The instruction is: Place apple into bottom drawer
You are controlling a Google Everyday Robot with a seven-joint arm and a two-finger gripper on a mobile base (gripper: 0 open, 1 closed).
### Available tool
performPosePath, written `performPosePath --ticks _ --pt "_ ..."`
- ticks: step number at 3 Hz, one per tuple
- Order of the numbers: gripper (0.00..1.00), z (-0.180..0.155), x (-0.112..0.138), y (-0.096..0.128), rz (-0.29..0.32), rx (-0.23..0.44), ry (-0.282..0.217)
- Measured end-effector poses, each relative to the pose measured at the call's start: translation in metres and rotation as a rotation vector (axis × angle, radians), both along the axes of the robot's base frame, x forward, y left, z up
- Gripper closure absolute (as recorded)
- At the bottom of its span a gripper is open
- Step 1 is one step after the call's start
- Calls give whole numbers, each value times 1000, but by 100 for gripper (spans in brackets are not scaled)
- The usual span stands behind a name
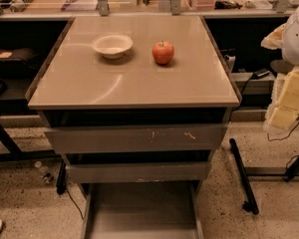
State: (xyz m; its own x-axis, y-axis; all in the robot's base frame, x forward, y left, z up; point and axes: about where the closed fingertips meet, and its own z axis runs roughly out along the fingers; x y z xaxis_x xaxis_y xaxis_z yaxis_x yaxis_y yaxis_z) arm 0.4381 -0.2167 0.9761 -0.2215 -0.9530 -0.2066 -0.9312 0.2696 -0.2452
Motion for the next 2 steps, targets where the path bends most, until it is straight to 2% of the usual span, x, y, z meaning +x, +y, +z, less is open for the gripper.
performPosePath --ticks 1,2 --pt "0 0 0 0 0 0 0" --pt "0 3 4 3 5 -2 -24"
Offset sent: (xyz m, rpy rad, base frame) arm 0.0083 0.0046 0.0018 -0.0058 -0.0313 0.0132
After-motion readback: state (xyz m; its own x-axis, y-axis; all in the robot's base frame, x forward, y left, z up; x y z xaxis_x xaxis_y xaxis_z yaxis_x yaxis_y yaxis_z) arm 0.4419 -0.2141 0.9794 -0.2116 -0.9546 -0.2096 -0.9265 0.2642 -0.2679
